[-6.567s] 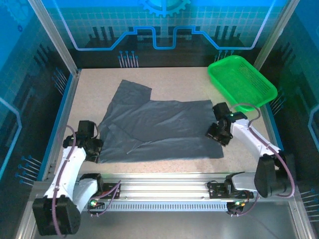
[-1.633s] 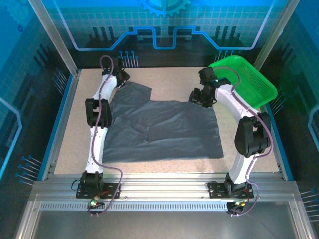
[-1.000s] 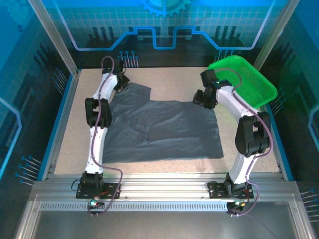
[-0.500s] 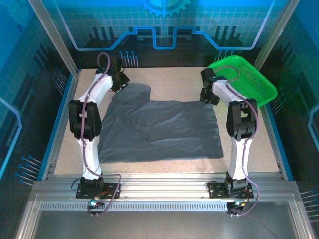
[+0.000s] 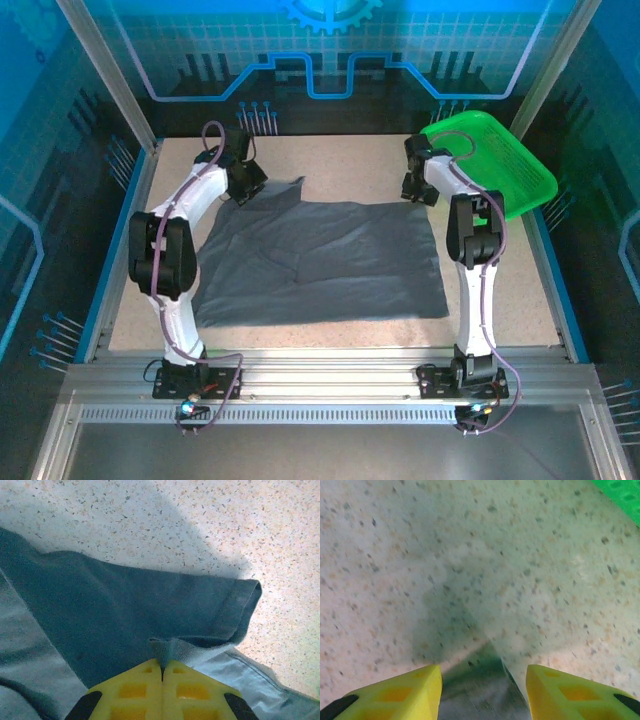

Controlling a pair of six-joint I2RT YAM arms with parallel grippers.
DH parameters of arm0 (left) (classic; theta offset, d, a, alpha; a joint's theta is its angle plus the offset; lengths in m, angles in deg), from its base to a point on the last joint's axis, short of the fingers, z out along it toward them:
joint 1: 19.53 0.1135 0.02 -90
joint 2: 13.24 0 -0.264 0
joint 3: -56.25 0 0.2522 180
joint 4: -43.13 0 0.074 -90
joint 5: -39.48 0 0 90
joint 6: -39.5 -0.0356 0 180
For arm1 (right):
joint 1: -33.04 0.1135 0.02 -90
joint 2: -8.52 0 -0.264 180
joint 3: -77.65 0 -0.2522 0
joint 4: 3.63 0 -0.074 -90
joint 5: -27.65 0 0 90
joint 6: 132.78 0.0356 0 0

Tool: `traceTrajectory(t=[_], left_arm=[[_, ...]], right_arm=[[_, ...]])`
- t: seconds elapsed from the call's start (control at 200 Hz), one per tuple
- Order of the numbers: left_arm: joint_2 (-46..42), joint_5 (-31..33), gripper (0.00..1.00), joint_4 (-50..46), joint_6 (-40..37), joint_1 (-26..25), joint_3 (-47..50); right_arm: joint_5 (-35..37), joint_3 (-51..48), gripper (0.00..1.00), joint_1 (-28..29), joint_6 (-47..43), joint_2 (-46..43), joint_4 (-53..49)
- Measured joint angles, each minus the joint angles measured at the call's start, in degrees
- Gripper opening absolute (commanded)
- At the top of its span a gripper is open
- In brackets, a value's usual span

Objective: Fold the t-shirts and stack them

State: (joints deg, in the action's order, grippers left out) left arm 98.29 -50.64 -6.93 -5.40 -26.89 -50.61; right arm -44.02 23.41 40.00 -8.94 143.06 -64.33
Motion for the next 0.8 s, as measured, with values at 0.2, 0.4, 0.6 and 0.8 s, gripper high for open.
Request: traceTrajectory(t=[0.2,0.4,0.6,0.8], left_arm=[[-1.57,-0.72,0.00,0.94,0.02,0.00,0.98],[-2.27,-0.83,0.00,0.96,0.00,0.00,2.38],[-3.65,-0.83,0.00,0.70,-0.02,0.00,2.54],[-5.09,-0.83,0.00,0.33,-0.07,0.50,2.54]], right_arm=[[-3.26,6.99,0.42,-1.01,-0.28,4.48,-4.81],[-4.17,4.96,0.33,-1.38,-0.02,3.58,-3.93],[-5.60,4.90,0.10,-1.46,0.26,3.52,-3.32],[-4.92,3.74,0.00,-1.90,-0.44,2.43,-3.61]])
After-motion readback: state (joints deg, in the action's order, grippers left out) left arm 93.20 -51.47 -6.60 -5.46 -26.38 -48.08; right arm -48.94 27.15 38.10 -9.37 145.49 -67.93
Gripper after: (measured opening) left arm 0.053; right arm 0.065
